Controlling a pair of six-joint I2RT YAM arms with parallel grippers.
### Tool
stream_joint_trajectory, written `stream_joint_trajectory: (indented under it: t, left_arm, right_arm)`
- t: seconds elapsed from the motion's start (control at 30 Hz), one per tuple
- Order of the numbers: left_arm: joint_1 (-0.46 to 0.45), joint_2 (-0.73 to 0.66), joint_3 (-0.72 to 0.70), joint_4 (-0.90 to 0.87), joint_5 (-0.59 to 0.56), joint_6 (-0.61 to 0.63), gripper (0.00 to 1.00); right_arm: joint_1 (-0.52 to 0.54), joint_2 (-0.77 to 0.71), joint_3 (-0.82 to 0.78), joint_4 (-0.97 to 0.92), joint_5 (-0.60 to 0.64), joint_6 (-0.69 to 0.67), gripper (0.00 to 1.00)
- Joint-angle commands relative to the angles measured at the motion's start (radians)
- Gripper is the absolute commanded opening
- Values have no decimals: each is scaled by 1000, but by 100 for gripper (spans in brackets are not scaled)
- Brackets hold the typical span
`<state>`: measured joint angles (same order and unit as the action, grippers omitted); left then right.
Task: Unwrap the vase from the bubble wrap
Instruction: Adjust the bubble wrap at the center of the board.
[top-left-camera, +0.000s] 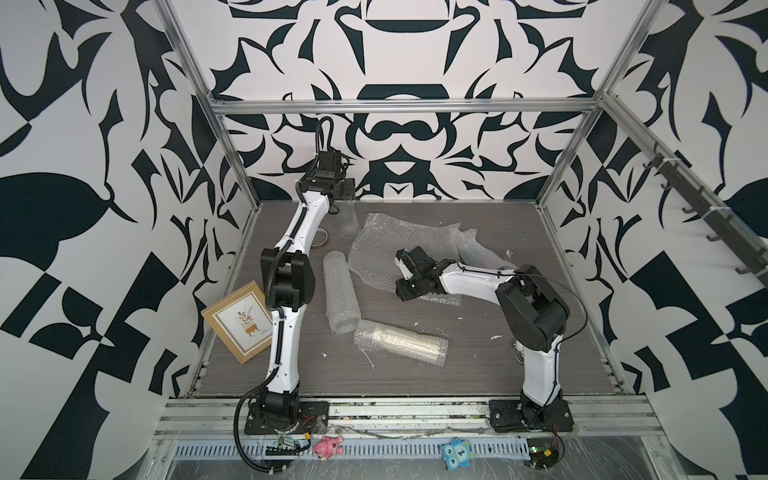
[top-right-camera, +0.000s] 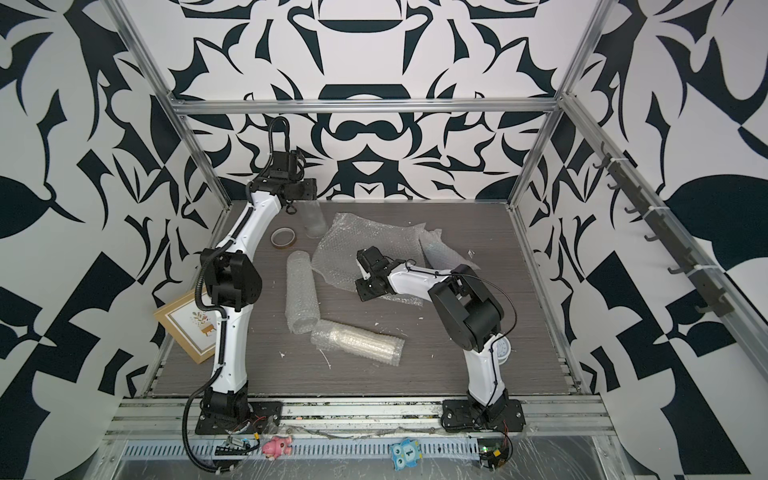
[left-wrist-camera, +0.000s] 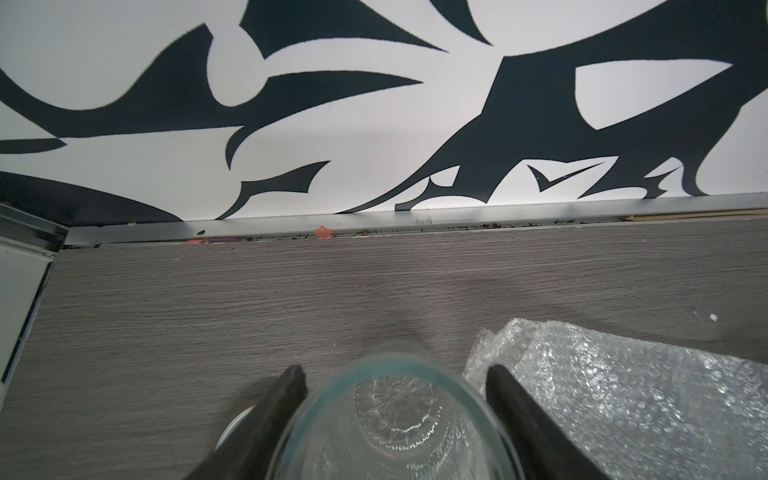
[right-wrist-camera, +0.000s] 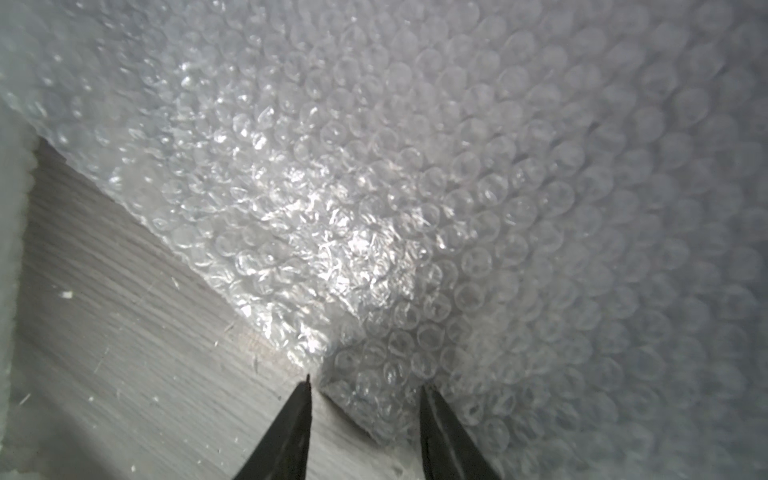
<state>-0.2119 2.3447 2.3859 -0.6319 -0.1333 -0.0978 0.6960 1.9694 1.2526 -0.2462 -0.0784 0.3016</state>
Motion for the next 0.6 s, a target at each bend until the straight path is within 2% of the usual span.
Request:
stream_joint_trajectory:
  t: [0.0, 0.43, 0.57]
  left_arm:
    - [9, -11, 50, 78, 7, 7, 60]
    - [9, -15, 10, 78, 5, 14, 64]
    - [9, -27, -14, 84, 8, 10, 72]
  right_arm:
    - [3, -40, -36, -65, -10, -18, 45]
    - [3, -141, -111, -60, 16, -44, 45]
    - [3, -192, -108, -46, 6, -45, 46]
